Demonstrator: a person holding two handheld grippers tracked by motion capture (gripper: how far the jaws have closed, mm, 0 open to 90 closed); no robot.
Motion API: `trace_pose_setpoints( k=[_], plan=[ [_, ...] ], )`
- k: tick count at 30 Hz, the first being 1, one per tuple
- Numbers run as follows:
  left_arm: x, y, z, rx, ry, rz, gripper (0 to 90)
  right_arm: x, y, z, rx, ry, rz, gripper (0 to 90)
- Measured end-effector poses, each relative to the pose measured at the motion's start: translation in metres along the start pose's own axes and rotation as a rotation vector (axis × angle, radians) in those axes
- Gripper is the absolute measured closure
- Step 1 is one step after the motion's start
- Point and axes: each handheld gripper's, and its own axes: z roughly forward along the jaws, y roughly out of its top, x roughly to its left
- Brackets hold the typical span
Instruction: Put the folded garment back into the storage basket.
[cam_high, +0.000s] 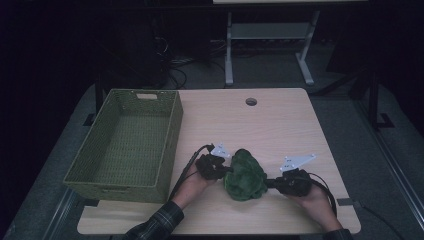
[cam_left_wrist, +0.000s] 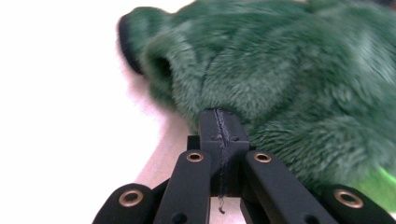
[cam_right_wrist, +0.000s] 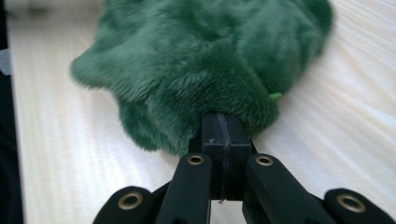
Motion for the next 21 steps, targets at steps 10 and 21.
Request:
trace_pose_setpoints(
  k=[10, 21],
  plan=[
    [0.003, 0.002, -0.018, -0.059, 0.003, -0.032, 89.9, 0.002, -0.006, -0.014, -0.068, -0.051, 0.031, 85.3],
    [-0.011, 0.016, -0.058, -0.124, -0.074, -0.013, 61.7, -0.023, -0.036, -0.02, -0.027, -0.267, 0.199, 30.6]
  ],
)
